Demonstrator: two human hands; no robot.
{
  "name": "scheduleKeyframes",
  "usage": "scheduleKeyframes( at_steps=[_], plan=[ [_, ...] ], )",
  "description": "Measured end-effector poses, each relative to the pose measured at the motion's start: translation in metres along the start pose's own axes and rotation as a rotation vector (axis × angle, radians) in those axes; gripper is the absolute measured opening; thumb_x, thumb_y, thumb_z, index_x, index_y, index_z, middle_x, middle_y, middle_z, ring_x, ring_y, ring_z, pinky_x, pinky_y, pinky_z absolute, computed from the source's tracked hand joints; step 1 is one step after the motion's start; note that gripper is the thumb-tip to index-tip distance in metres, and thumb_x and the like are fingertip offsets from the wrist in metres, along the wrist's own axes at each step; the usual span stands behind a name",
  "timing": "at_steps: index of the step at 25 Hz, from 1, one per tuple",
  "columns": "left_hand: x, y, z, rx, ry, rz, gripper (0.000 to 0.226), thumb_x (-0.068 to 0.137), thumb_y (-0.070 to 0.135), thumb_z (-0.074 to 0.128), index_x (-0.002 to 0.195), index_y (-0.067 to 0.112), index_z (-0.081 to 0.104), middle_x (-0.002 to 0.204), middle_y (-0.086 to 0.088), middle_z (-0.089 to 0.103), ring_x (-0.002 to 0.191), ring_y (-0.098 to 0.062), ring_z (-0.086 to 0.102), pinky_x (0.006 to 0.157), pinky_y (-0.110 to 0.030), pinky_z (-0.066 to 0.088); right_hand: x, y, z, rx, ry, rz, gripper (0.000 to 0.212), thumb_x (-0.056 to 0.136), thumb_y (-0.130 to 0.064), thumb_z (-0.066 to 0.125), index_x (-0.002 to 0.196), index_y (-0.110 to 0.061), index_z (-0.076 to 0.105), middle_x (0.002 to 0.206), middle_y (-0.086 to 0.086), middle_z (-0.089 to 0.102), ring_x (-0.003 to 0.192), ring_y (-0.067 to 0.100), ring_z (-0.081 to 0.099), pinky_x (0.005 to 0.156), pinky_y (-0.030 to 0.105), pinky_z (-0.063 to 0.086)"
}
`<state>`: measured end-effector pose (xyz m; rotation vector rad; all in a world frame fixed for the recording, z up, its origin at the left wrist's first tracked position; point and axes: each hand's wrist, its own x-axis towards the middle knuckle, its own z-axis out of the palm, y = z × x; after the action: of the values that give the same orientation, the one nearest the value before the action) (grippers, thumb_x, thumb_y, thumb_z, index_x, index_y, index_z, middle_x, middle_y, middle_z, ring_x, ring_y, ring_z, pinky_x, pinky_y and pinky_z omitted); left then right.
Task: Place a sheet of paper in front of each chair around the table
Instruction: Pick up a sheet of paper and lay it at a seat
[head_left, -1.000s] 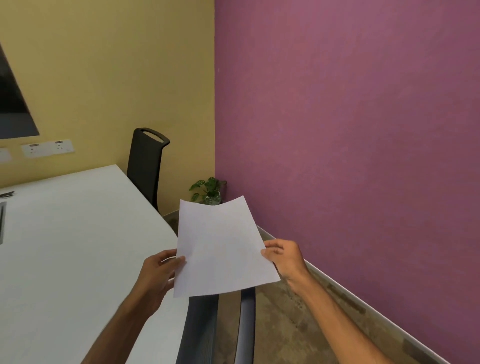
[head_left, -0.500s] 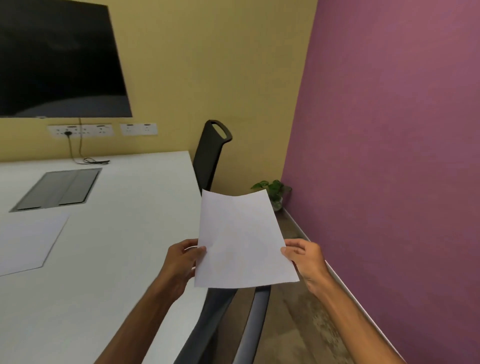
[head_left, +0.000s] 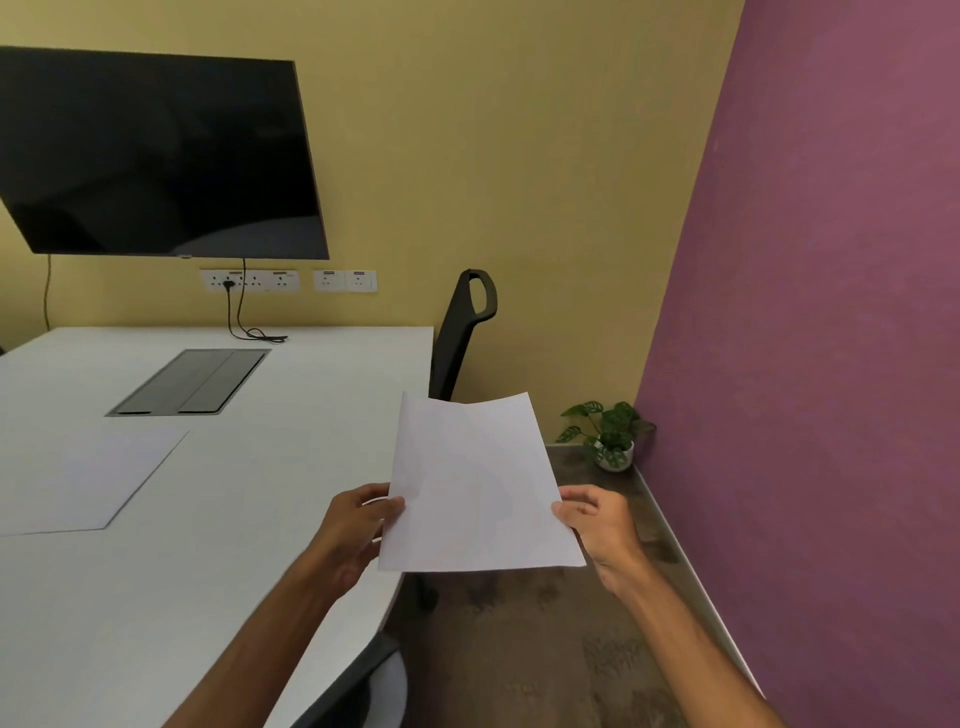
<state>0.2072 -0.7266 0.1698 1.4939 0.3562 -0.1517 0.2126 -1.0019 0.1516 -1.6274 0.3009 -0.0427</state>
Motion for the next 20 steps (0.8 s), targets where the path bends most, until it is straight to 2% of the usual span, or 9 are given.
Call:
scheduleKeyframes(
  at_steps=[7, 13, 18, 20],
  plan=[
    [0.106, 0.023, 0.036, -0.074, 0.143, 0.063, 0.027, 0.091, 0.005, 0.057, 0.118, 0.005, 0.061, 0.115, -0.015, 0.067, 0.099, -0.035, 0.064, 0.077, -0.041, 0.052, 0.142, -0.02, 0.014, -0.001, -0.087, -0.022, 0.017, 0.082, -0.001, 0.069, 0.098, -0.005, 0.066, 0.096, 0.012, 0.071, 0.092, 0.029, 0.069, 0.076, 0.038, 0.059],
    [0.212, 0.075, 0.064, -0.132, 0.237, 0.105, 0.024, 0.091, 0.003, 0.057, 0.115, 0.004, 0.062, 0.112, -0.014, 0.067, 0.094, -0.032, 0.064, 0.072, -0.035, 0.053, 0.274, -0.069, 0.037, -0.005, -0.178, -0.066, 0.017, 0.083, 0.001, 0.067, 0.096, -0.008, 0.064, 0.097, 0.012, 0.07, 0.092, 0.025, 0.068, 0.082, 0.038, 0.058],
    [0.286, 0.112, 0.086, -0.19, 0.31, 0.114, 0.023, 0.09, 0.001, 0.056, 0.112, 0.005, 0.062, 0.107, -0.014, 0.067, 0.089, -0.031, 0.064, 0.068, -0.033, 0.052, 0.375, -0.1, 0.057, -0.026, -0.244, -0.072, 0.017, 0.084, -0.001, 0.066, 0.1, -0.004, 0.064, 0.097, 0.012, 0.069, 0.09, 0.027, 0.068, 0.08, 0.041, 0.058],
    [0.318, 0.127, 0.096, -0.213, 0.355, 0.128, 0.022, 0.09, 0.0, 0.056, 0.111, 0.005, 0.062, 0.108, -0.014, 0.067, 0.091, -0.032, 0.064, 0.074, -0.037, 0.055, 0.42, -0.111, 0.067, -0.043, -0.282, -0.084, 0.017, 0.083, -0.001, 0.067, 0.099, -0.004, 0.064, 0.097, 0.013, 0.069, 0.091, 0.029, 0.068, 0.082, 0.043, 0.058]
  ],
)
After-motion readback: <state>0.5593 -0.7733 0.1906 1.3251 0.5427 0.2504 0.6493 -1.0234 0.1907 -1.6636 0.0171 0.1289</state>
